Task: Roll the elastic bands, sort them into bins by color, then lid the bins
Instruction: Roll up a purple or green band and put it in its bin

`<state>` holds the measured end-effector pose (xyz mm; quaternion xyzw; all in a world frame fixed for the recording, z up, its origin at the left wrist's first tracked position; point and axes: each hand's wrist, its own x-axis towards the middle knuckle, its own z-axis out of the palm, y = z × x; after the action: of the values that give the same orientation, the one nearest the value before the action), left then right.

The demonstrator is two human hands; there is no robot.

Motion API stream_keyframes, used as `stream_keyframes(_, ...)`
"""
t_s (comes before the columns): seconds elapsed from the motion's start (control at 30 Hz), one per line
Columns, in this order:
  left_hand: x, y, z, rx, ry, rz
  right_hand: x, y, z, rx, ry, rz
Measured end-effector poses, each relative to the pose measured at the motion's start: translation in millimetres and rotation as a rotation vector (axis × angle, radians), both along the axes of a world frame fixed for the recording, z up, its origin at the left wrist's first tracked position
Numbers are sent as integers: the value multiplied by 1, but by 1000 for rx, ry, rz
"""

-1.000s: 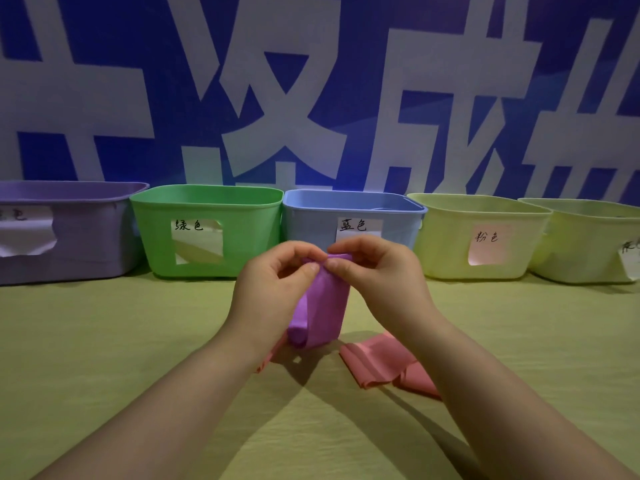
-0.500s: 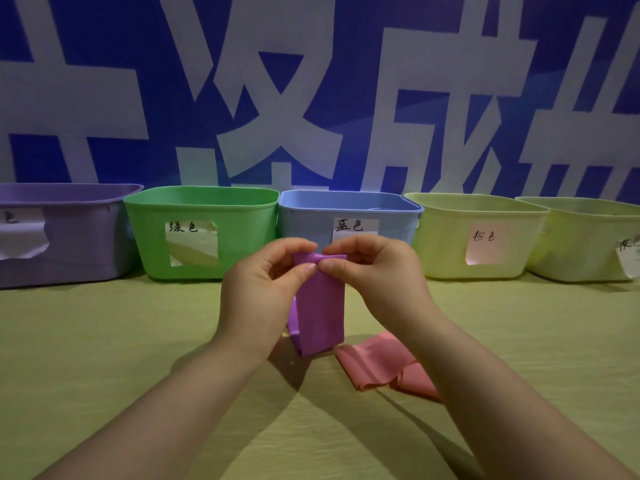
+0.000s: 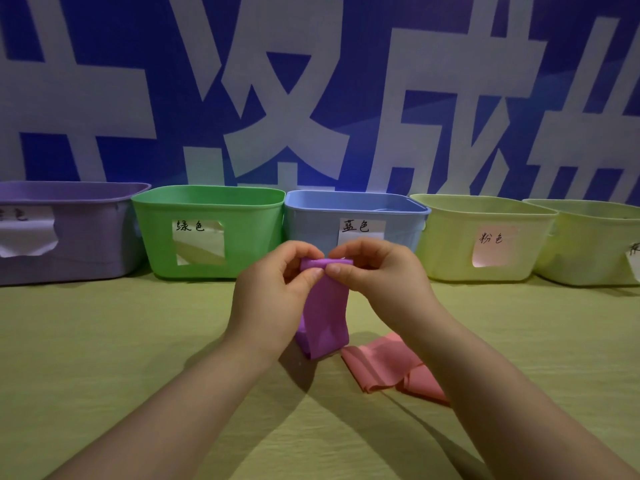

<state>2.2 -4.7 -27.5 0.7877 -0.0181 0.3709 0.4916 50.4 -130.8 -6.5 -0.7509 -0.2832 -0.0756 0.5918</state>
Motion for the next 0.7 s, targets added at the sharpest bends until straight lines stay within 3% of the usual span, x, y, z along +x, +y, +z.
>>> stream_keyframes(0.23,-4,-3,7,-214,-30,-200,-2,-2,3,175,63,102)
stream_keyframes(0.57,-3,-2,4,-174,-32,-52,1,-1,1,41,-30,-41)
stream_keyframes(0.7,-1,-2,1,-30,-34,43,-1,-2,2,-120,-109,-105)
